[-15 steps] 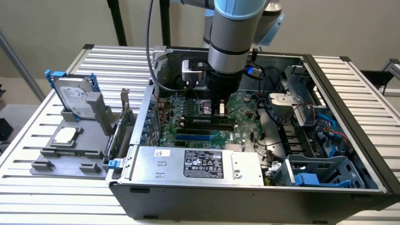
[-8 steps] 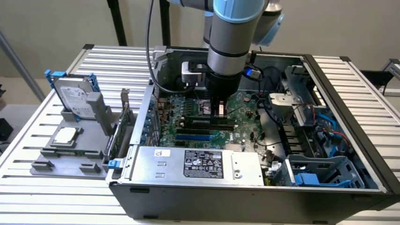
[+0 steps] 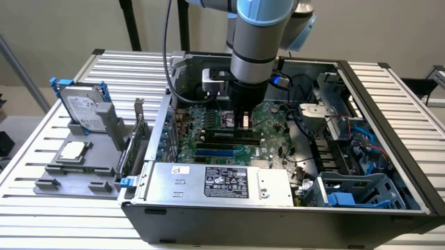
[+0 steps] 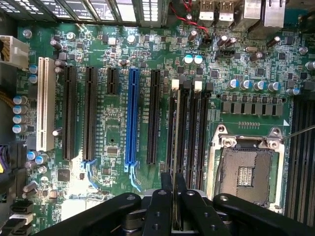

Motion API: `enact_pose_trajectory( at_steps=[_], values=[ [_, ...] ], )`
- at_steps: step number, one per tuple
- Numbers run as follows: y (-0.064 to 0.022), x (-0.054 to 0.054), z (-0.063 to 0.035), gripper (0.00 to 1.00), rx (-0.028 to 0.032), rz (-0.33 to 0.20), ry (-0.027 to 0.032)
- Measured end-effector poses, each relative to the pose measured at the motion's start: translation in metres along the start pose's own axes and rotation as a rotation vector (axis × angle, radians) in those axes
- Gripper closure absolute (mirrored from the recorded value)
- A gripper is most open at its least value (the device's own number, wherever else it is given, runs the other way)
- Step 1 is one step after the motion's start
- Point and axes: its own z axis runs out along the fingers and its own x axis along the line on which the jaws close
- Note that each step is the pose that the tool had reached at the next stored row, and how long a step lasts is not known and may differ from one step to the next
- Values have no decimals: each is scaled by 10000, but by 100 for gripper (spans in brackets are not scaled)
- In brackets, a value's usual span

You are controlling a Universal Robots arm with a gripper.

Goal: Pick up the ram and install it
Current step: 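Insert the ram into the slot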

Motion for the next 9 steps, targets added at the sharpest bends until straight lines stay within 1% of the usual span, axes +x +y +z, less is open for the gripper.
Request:
enact_pose_trajectory(
  at_steps=[2,5,9],
  values=[
    [4,-1,5,86,2,4,9],
    [10,-1,12,86,5,13,38],
    [11,-1,20,86,15,22,93]
  ],
)
